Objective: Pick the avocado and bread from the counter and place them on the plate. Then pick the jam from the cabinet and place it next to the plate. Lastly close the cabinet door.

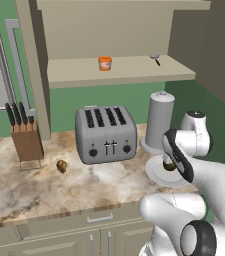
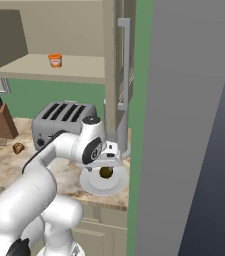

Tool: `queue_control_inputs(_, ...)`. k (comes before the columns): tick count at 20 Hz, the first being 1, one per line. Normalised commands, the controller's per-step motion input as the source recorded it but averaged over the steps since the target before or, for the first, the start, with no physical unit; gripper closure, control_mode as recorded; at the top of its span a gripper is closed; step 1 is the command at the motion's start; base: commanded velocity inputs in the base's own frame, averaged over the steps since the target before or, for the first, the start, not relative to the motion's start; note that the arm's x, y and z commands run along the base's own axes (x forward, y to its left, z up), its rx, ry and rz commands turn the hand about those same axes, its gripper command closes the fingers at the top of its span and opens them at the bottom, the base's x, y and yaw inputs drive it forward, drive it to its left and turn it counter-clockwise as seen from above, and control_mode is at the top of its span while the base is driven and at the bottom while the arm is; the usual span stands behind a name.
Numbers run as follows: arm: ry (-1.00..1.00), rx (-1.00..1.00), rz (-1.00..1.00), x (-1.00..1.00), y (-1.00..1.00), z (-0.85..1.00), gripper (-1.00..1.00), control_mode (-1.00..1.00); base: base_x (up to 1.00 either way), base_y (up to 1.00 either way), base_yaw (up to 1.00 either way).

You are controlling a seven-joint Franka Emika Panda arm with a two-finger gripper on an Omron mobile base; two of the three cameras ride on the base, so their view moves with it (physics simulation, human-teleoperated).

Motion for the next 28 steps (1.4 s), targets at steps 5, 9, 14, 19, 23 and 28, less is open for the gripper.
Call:
queue_control_inputs(5, -0.12, 0.0, 0.0, -0.37, 0.42, 0.35, -1.0, -1.0, 0.0, 0.0, 0.0)
queue_control_inputs(9, -0.1, 0.0, 0.0, -0.36, 0.45, 0.37, -1.0, -1.0, 0.0, 0.0, 0.0)
queue_control_inputs(14, -0.08, 0.0, 0.0, -0.31, 0.48, 0.38, -1.0, -1.0, 0.0, 0.0, 0.0)
queue_control_inputs(19, -0.04, 0.0, 0.0, -0.2, 0.5, 0.35, -1.0, -1.0, 0.0, 0.0, 0.0)
queue_control_inputs(23, -0.02, 0.0, 0.0, -0.08, 0.53, 0.25, -1.0, -1.0, 0.0, 0.0, 0.0)
queue_control_inputs(28, -0.01, 0.0, 0.0, -0.15, 0.45, 0.08, -1.0, -1.0, 0.0, 0.0, 0.0)
